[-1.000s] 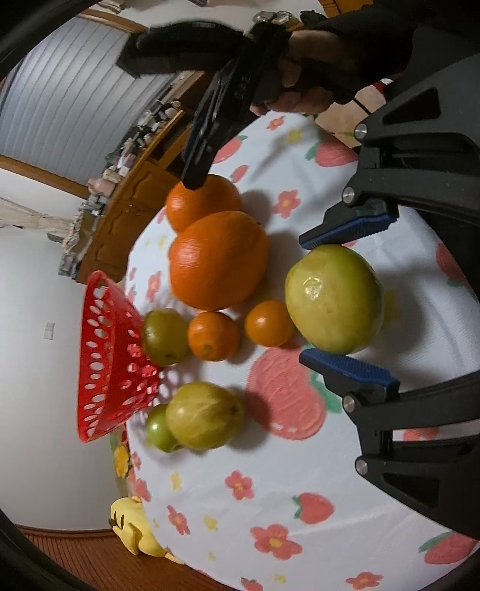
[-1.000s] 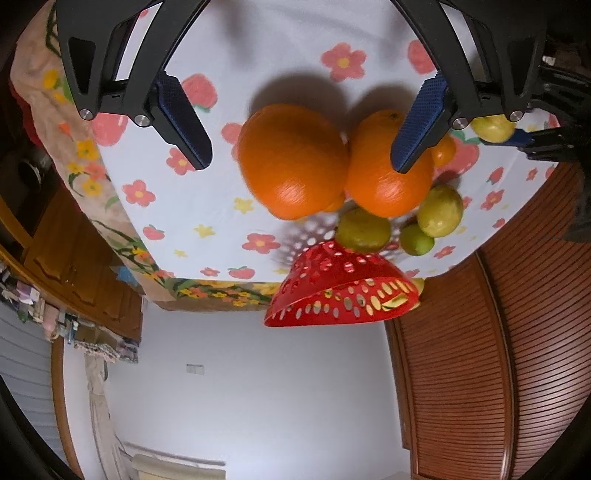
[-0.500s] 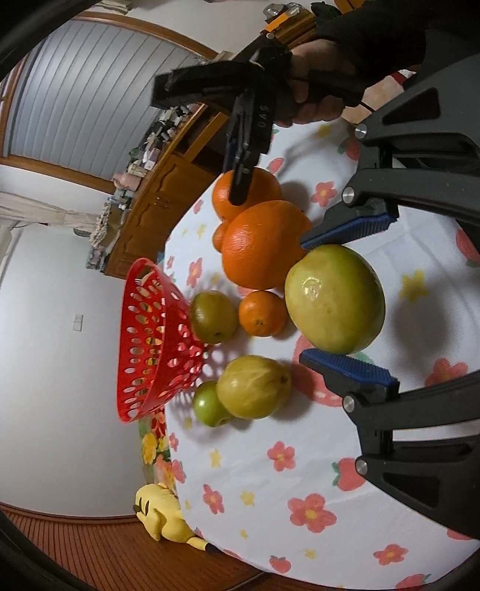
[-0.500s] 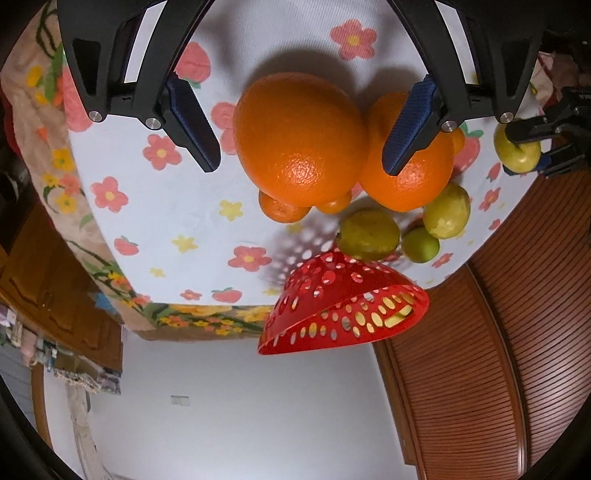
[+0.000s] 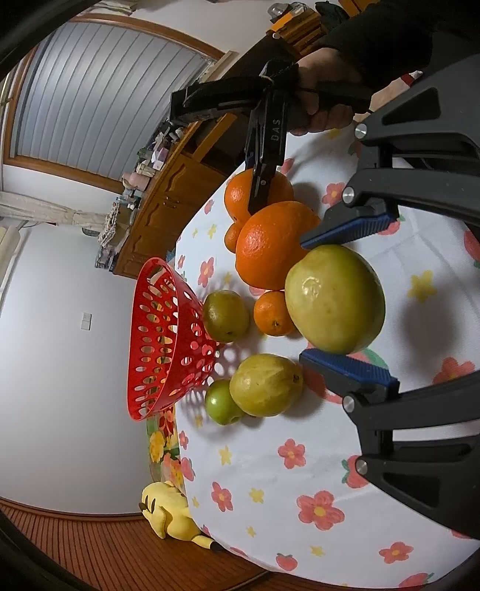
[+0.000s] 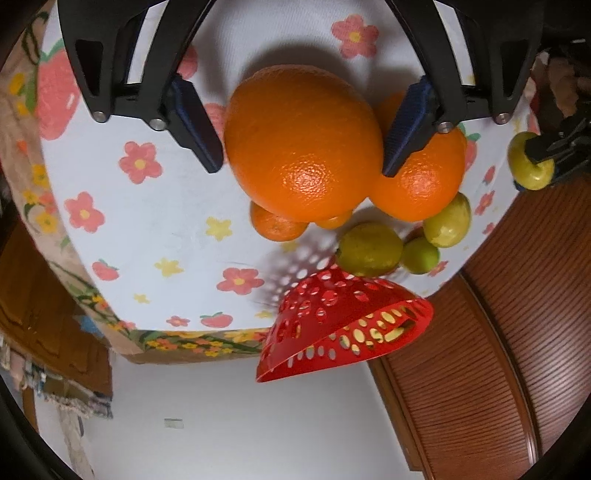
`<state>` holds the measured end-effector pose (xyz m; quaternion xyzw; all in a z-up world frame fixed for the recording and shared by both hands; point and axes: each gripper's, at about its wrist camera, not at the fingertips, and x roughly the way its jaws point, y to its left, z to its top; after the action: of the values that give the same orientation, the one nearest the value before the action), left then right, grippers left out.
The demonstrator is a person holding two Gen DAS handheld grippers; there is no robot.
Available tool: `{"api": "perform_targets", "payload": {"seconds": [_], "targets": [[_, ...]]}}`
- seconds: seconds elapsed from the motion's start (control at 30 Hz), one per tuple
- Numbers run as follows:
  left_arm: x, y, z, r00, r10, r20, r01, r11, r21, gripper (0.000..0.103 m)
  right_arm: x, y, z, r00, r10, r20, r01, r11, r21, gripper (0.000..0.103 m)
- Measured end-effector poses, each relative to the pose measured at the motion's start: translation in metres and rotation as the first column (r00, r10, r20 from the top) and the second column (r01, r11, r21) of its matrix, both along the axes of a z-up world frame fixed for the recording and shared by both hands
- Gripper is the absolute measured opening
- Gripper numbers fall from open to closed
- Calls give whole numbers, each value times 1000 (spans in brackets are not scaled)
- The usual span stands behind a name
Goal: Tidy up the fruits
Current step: 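Lift the pomelo with the left tool while the right tool carries the orange toward the red basket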
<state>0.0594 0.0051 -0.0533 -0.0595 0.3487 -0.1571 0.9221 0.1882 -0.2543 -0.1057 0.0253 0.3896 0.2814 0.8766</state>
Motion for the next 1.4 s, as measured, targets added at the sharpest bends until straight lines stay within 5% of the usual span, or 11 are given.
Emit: {"api": "perform_targets", "payload": {"seconds": [1.4], "targets": [[35,10,31,995,35,96,-35,999,-3,54,-11,-5,44,991,28,130,-25,999,-22,84]]}}
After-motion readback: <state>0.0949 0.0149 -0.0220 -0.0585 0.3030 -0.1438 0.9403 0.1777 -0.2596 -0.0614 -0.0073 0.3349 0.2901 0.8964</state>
